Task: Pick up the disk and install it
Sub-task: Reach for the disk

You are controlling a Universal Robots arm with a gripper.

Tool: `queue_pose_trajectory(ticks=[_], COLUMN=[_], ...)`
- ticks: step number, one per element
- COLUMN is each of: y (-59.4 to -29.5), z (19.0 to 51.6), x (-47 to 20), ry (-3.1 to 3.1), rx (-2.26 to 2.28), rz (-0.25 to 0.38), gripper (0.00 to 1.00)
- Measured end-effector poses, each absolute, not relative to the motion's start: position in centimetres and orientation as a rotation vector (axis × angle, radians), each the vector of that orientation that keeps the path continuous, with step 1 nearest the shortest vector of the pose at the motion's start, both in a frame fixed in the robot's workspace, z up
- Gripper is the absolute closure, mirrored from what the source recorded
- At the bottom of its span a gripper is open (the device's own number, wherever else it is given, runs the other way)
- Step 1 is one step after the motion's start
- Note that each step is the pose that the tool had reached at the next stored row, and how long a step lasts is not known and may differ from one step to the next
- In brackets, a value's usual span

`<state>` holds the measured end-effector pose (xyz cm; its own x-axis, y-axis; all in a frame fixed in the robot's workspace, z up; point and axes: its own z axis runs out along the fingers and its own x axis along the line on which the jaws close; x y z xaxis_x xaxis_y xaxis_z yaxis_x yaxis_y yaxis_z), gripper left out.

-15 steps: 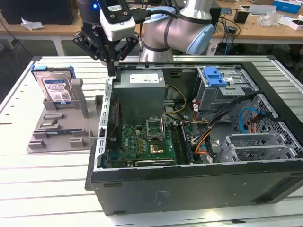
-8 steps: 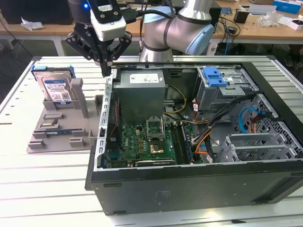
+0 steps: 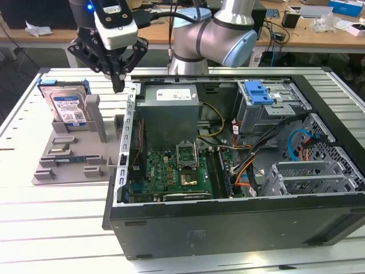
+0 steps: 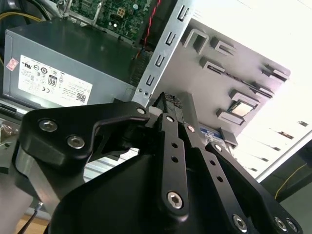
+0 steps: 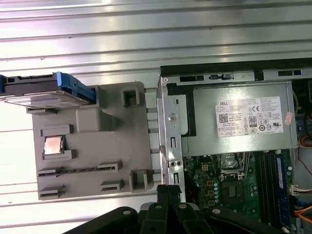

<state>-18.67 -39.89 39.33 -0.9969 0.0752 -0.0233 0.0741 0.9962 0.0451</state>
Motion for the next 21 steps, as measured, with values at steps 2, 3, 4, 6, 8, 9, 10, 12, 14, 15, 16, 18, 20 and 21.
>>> queue_pose_trajectory(ticks=[2, 3, 4, 6, 8, 9, 10, 12, 14, 15, 16, 18, 20, 21], y=[-39.9, -39.9, -39.9, -39.9, -39.9, -39.9, -39.9, -39.9, -39.9, -39.9, -39.9, -39.9, -39.9, -39.9], z=[39.3, 39.3, 39.3, 39.3, 39.3, 39.3, 39.3, 39.3, 39.3, 39.3, 39.3, 39.3, 39.3, 39.3], x=[-19.0, -19.1, -19.3, -19.6, -20.1, -20.3, -20.5, -20.9, -21.3, -21.5, -21.7, -22.1, -22.5, -22.7], ry=[3.114, 3.114, 3.114, 3.114, 3.114, 3.114, 3.114, 3.114, 3.114, 3.114, 3.114, 3.114, 3.114, 3.114], rx=[0.117, 0.117, 0.117, 0.117, 0.117, 0.116, 0.117, 0.117, 0.117, 0.117, 0.117, 0.117, 0.117, 0.117], rz=[0.069, 0.069, 0.069, 0.069, 0.069, 0.069, 0.069, 0.069, 0.069, 0.069, 0.069, 0.069, 0.069, 0.069], gripper=[0.89, 0.89, 0.89, 0.89, 0.89, 0.89, 0.89, 0.89, 0.89, 0.89, 0.89, 0.89, 0.89, 0.89])
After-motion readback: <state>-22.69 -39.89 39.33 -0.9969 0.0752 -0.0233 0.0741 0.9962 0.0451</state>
